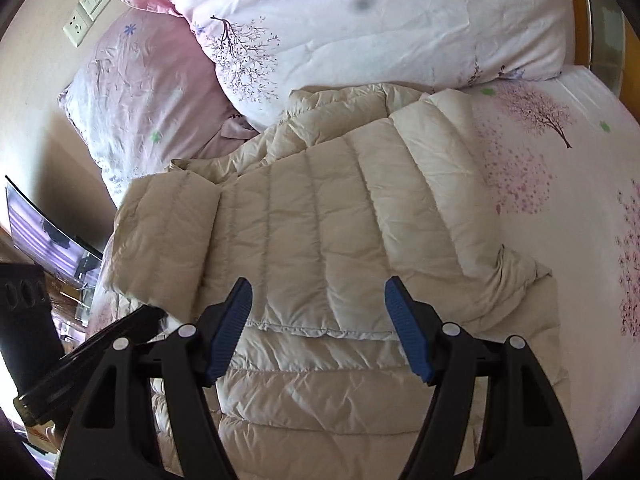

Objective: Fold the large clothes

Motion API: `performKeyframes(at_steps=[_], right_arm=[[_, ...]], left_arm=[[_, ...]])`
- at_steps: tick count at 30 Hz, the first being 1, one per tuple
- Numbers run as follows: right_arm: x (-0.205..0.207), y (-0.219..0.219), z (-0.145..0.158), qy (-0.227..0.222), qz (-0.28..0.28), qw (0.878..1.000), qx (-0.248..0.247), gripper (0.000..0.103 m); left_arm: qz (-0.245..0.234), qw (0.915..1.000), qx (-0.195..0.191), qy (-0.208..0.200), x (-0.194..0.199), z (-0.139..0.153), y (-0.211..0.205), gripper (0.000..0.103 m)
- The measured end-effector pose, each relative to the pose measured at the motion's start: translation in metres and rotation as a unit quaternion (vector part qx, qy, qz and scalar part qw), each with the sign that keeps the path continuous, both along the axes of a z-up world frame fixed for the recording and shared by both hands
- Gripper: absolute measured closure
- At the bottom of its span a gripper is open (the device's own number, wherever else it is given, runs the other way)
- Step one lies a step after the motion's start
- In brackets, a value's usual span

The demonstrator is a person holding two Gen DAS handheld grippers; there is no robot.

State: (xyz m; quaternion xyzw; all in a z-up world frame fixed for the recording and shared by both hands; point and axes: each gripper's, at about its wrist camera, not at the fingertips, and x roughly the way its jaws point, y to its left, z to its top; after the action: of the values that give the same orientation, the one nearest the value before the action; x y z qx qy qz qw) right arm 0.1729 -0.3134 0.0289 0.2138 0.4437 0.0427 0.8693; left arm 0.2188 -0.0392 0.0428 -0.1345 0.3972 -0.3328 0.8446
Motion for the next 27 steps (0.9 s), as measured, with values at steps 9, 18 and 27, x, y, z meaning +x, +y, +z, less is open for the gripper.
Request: performKeyframes(at_steps=[9,18,27], right_arm=[[-0.012,0.079,0.030,-0.082,0.136,0.985,-0.073,0.034],[-0.003,0.192,0.016,-0.120,0.186,0.931,-0.291,0.035],[0.022,0.080,0.007,-0.056,0.027,0.997,-0.038,0.097]], left_arm=[[0.086,0.9957,0.005,-0.034,-0.025,0.029,0.109,0.020],[0.157,0.9862,0.053,-0.005,-0.046,0.000,0.171,0.021],[0.167,0.9826,0.078,-0.024,-0.058,-0.007,0.182,0.021]])
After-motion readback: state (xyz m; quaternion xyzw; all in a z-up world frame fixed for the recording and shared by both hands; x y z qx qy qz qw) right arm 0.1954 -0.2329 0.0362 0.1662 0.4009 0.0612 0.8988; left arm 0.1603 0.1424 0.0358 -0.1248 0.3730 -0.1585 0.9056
